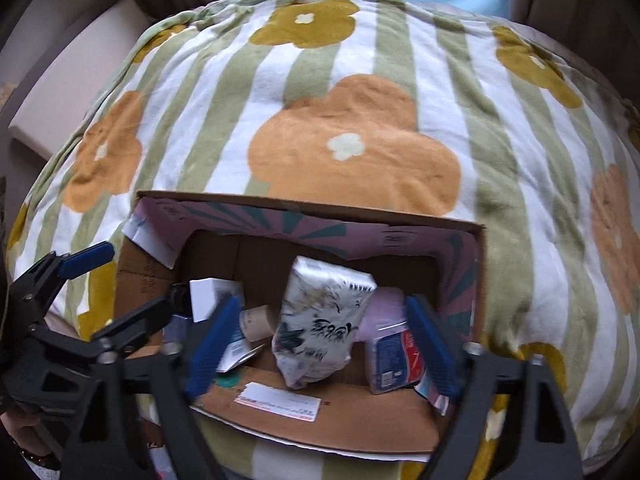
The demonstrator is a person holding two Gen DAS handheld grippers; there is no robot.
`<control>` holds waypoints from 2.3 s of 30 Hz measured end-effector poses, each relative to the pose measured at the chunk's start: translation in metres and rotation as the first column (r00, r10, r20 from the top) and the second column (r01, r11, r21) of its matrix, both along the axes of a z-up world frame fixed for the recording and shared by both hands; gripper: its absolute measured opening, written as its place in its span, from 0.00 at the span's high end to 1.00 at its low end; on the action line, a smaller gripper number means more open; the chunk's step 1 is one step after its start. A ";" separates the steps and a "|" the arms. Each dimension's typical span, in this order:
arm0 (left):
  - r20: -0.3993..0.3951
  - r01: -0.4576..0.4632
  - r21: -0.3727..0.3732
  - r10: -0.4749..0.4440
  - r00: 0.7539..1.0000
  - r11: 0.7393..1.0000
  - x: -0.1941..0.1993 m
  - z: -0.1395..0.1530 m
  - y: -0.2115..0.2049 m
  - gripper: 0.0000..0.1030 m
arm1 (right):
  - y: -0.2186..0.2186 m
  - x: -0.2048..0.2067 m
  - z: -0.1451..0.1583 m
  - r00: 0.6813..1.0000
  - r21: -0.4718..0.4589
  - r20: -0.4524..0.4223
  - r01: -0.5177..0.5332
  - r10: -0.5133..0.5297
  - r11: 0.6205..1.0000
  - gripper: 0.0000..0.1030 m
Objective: Organize objects
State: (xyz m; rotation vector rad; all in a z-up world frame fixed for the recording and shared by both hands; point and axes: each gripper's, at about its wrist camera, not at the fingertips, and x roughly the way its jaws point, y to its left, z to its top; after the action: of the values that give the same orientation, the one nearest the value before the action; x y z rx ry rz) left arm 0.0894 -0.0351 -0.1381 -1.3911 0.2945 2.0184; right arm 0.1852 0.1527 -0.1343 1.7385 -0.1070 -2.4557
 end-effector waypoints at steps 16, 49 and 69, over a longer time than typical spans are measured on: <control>-0.073 -0.083 -0.004 0.082 0.994 0.997 -0.010 0.047 -0.012 0.00 | 0.021 0.001 0.025 0.993 0.021 -0.024 0.114 -0.113 0.993 0.01; -0.113 -0.151 0.071 0.159 0.981 0.986 -0.029 0.112 -0.016 0.00 | 0.033 -0.008 0.098 0.978 0.074 -0.110 0.185 -0.177 0.980 0.01; -0.118 -0.138 0.078 0.147 0.982 0.987 -0.033 0.112 -0.007 0.00 | 0.033 -0.013 0.099 0.976 0.080 -0.116 0.194 -0.184 0.978 0.01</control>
State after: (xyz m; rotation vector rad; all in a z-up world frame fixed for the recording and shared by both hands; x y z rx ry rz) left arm 0.0565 -0.0423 -0.0258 -1.2785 0.1801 2.2156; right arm 0.1723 0.1857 -0.0355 1.6984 -0.1594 -2.7259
